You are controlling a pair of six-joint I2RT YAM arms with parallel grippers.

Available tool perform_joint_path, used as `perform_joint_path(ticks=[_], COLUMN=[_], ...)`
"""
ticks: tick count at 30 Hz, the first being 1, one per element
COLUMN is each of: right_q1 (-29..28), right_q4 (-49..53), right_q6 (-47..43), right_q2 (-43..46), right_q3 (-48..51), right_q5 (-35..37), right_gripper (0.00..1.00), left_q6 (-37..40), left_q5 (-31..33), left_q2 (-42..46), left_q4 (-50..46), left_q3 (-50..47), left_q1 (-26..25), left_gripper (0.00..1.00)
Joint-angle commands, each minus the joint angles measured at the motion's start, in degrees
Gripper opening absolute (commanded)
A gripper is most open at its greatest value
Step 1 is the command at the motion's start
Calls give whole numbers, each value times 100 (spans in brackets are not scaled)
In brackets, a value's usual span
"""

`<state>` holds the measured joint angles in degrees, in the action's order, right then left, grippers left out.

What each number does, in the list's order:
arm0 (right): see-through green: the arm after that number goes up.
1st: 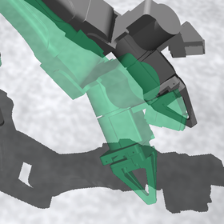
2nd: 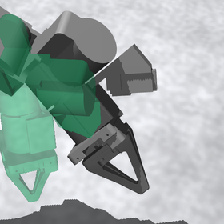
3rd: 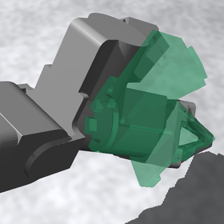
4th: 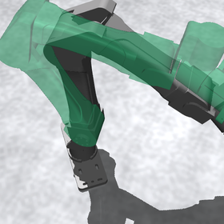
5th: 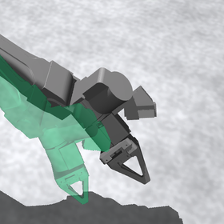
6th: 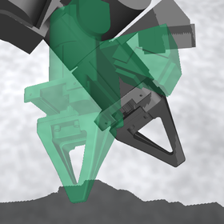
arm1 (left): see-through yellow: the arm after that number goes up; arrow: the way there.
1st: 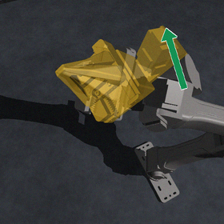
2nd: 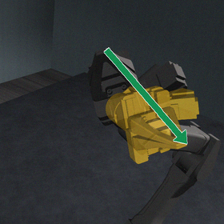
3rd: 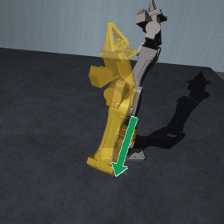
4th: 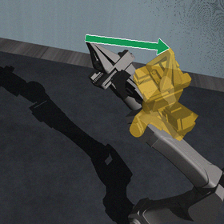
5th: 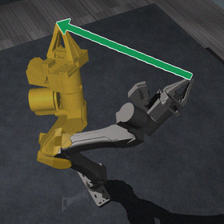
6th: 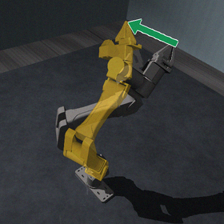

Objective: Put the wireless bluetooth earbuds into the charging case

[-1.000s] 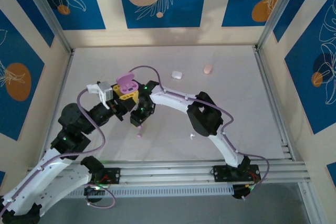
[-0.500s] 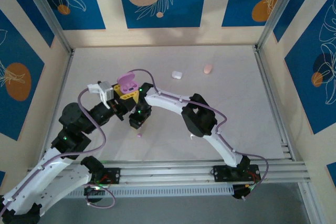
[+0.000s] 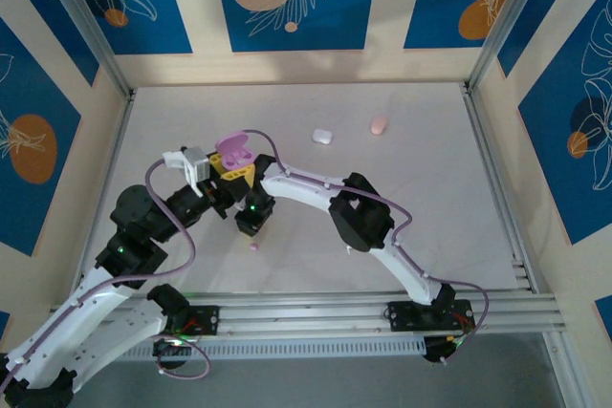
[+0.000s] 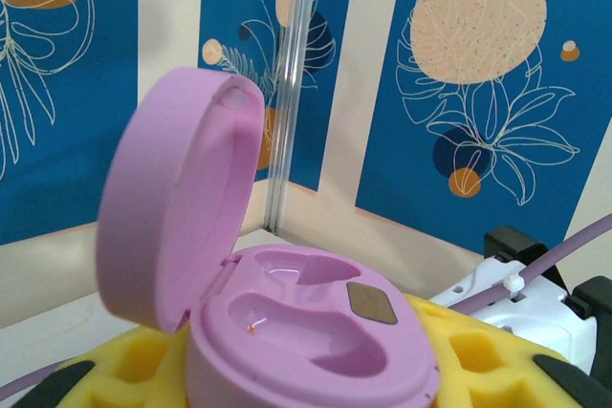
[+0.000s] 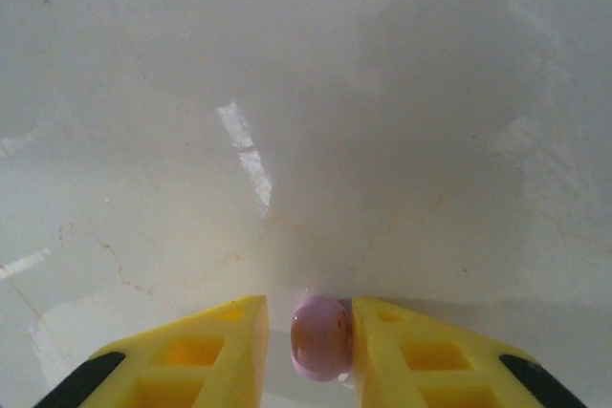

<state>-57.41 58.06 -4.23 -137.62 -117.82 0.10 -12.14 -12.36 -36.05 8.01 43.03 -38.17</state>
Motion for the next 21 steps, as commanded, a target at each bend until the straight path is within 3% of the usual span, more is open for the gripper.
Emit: perform_joint_path(ticks=[1, 15, 21], right_q1=[-1, 484, 826], right_q4=[188, -336, -544], right_q6=[161, 1223, 2479], right_q2=[-99, 1105, 2067], right_q3=[-9, 1603, 2981], right_q5=[158, 193, 340], right_gripper=[27, 22, 22], left_q6=[-112, -227, -270], left_q5=[-74, -196, -289], left_q2=[-11, -234, -404], left_q4=[157, 267, 382], left_q3=[110, 162, 106], left_q1=[-48, -49, -54], left_gripper=[32, 32, 32])
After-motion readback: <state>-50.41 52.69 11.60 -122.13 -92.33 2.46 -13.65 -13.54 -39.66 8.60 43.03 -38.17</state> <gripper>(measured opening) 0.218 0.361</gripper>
